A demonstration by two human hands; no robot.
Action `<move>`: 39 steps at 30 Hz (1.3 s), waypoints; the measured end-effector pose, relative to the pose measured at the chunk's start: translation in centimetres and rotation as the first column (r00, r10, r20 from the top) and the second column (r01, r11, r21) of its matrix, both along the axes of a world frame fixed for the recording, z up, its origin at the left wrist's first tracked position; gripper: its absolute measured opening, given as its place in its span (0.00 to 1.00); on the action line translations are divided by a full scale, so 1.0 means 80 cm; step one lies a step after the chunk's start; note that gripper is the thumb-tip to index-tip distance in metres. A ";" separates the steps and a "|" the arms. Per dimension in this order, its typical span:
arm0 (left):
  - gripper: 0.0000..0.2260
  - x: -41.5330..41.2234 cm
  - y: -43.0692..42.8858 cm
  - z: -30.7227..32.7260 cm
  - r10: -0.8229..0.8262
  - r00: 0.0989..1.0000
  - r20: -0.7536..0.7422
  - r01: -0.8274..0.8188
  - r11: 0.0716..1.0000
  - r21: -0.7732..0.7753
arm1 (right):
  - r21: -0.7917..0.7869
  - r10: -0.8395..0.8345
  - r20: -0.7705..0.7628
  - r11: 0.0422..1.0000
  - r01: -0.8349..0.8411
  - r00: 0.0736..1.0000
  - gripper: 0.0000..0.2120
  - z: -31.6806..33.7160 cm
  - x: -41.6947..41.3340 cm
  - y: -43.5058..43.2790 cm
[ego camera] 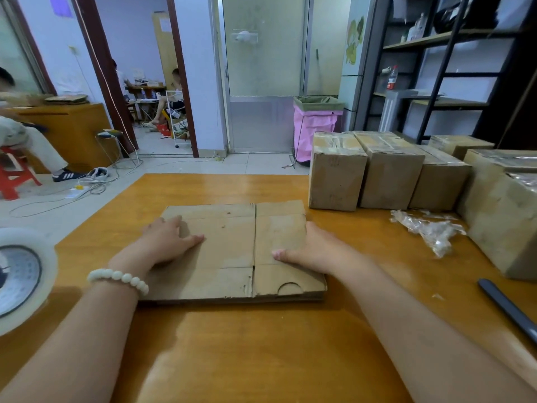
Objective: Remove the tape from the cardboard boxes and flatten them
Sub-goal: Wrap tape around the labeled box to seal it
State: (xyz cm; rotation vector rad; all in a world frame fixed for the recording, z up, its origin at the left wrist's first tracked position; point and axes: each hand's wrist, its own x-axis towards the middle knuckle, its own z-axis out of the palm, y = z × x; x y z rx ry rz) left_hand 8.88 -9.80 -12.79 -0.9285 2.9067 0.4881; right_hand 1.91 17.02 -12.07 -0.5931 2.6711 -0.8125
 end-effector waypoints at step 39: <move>0.34 -0.021 0.014 -0.020 0.062 0.998 0.031 -0.056 0.981 -0.186 | -0.530 -0.621 -0.443 0.763 0.369 0.647 0.35 0.020 -0.131 -0.002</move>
